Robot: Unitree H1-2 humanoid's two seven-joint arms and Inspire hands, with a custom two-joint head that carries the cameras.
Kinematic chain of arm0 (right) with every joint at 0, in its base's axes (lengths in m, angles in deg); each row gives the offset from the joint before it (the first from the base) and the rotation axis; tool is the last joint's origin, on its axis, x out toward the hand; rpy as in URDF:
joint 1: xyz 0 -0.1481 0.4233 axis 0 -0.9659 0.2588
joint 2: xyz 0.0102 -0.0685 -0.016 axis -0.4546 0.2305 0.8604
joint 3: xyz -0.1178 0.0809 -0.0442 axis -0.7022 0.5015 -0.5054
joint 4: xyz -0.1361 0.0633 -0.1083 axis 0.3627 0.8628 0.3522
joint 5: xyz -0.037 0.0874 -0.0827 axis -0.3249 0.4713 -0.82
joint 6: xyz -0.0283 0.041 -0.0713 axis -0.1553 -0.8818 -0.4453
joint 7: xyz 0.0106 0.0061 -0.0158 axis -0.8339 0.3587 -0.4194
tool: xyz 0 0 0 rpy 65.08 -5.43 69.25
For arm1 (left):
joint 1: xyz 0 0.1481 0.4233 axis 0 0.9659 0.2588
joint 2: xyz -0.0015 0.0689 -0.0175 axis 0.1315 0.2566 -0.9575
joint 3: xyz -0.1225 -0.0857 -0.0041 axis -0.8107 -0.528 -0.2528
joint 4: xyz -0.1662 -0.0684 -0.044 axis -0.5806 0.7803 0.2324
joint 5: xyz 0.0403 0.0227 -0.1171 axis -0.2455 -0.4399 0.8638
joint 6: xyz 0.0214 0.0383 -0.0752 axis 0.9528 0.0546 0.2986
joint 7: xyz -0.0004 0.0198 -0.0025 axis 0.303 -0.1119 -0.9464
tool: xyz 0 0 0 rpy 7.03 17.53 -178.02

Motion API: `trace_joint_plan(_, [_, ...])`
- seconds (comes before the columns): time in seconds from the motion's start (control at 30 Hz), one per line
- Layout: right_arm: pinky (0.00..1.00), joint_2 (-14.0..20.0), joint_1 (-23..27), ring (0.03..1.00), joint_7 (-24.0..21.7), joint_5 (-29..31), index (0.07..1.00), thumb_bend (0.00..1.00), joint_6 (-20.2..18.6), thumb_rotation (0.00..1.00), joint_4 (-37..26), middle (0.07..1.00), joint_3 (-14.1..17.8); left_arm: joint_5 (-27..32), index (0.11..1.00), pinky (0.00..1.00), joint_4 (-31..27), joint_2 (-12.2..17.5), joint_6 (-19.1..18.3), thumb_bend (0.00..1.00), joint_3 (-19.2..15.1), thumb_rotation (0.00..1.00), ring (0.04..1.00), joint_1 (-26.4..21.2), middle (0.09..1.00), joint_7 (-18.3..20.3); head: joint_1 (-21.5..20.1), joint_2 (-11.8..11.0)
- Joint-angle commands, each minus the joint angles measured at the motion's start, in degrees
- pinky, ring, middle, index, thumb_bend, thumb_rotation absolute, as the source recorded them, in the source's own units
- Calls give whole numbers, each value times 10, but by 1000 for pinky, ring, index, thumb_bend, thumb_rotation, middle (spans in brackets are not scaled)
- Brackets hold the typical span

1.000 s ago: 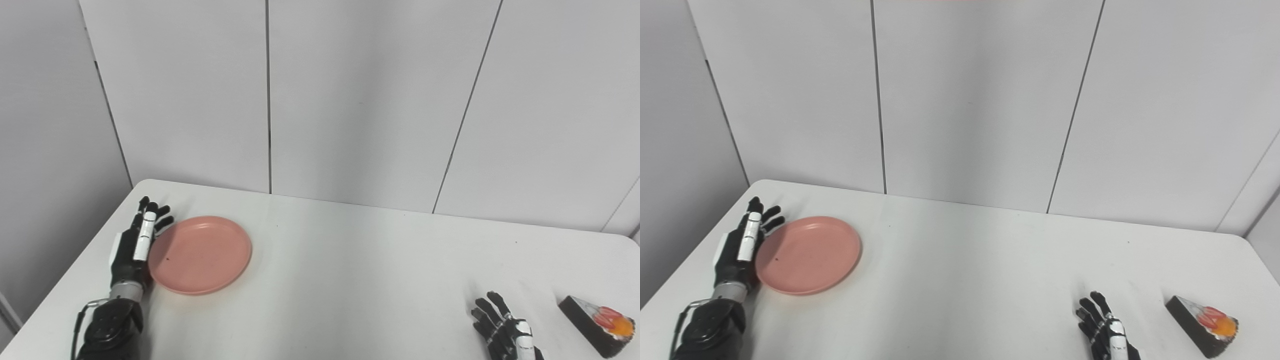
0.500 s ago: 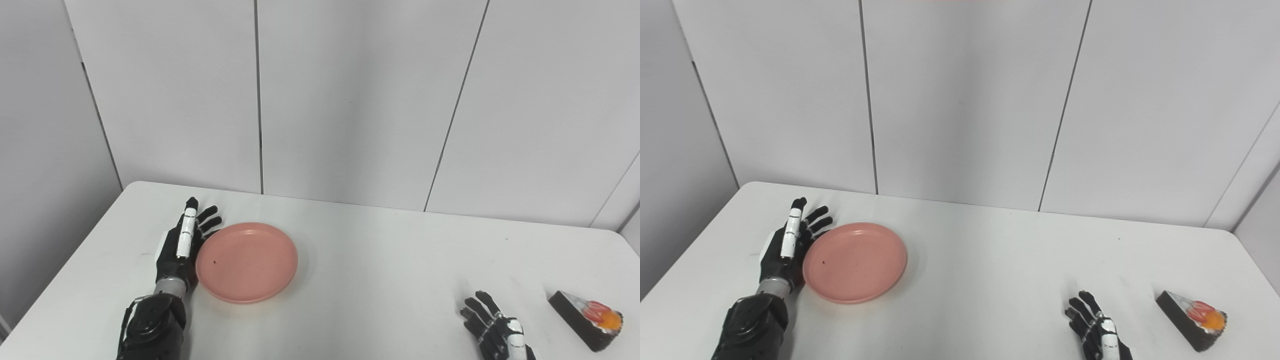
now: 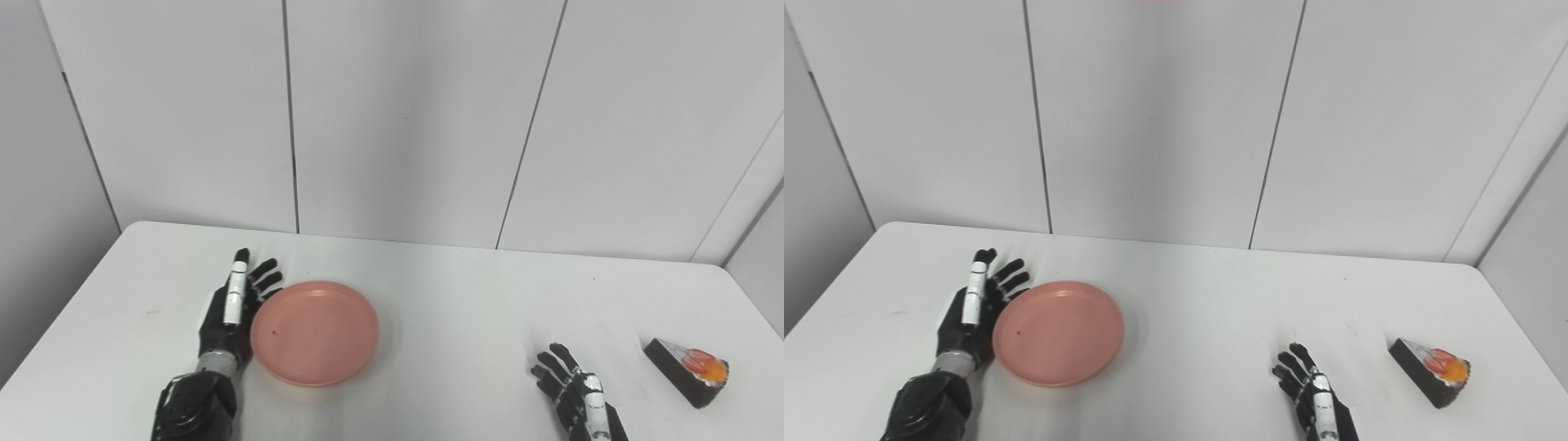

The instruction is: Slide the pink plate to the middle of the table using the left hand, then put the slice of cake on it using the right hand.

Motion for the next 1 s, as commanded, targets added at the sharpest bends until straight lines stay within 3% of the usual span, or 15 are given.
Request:
trace_joint_plan(0.0, [901, -7, 1, 835, -2, -3, 876, 794, -12, 989, -17, 853, -7, -5, 1000, 730, -2, -6, 0, 706, 4, 884, 824, 0, 853, 1, 0, 1])
trace_joint_plan(0.27, [867, -21, -1, 798, 13, -24, 862, 780, -28, 956, -30, 833, -23, 16, 1000, 833, -6, -34, -20, 690, -9, 869, 884, 9, 891, -8, -65, 10])
trace_joint_plan(0.43, [870, -29, -2, 795, 20, -37, 857, 814, -33, 938, -37, 838, -30, 17, 1000, 858, -8, -51, -22, 688, -10, 919, 917, 12, 929, -15, -92, 14])
trace_joint_plan(0.7, [869, -46, -1, 792, 39, -73, 863, 820, -58, 945, -48, 847, -45, 5, 1000, 864, 2, -72, 33, 703, -1, 896, 895, 13, 919, -19, -162, 19])
trace_joint_plan(0.97, [858, -60, -1, 787, 52, -101, 863, 744, -58, 959, -48, 844, -55, 14, 1000, 902, 29, -87, 64, 698, -5, 862, 877, -2, 889, -16, -207, 22])
